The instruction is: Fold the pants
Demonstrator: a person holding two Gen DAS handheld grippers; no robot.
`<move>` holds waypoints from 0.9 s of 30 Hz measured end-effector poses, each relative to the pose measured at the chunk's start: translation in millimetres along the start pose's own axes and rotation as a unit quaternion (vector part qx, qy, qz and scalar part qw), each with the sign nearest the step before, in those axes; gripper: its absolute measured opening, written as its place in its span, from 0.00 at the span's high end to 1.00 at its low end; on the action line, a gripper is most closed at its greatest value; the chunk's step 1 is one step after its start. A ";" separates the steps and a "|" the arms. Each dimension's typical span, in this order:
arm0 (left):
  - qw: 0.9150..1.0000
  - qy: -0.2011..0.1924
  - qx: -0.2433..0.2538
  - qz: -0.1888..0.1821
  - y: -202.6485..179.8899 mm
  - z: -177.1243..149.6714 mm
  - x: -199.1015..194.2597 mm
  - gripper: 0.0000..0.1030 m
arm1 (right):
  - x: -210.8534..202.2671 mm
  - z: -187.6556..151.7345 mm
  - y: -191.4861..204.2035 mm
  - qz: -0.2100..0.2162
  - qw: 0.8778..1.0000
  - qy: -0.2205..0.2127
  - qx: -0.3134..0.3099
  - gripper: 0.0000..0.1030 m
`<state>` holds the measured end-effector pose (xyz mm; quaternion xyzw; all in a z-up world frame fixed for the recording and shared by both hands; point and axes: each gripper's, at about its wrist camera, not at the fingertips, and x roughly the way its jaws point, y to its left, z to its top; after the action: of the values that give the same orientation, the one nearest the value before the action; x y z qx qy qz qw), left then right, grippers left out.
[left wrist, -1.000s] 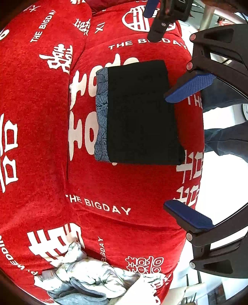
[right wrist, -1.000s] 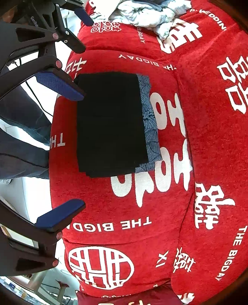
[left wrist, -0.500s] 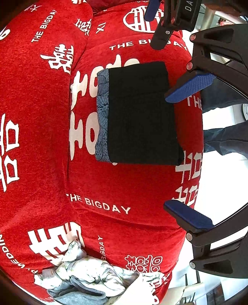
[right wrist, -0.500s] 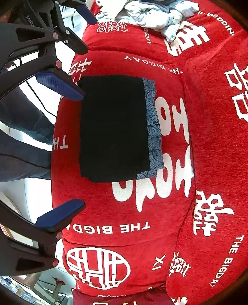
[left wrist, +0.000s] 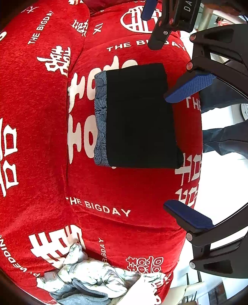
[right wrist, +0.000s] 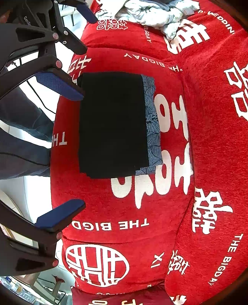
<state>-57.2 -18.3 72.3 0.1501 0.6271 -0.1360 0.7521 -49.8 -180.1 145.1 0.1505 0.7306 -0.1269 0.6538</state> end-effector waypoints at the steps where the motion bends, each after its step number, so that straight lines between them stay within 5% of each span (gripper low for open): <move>1: 1.000 0.001 0.000 0.000 -0.5 -0.1 0.1 0.01 | 0.1 -0.4 -0.6 -0.001 1.000 0.000 0.000 0.00; 27: 1.000 0.002 0.006 0.005 -0.3 -0.8 -1.0 0.01 | 1.6 -3.9 -2.8 -0.008 1.000 -0.001 -0.005 0.00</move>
<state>-58.1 -18.3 73.1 0.1577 0.6272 -0.1354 0.7506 -54.6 -181.1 143.9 0.1415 0.7318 -0.1284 0.6542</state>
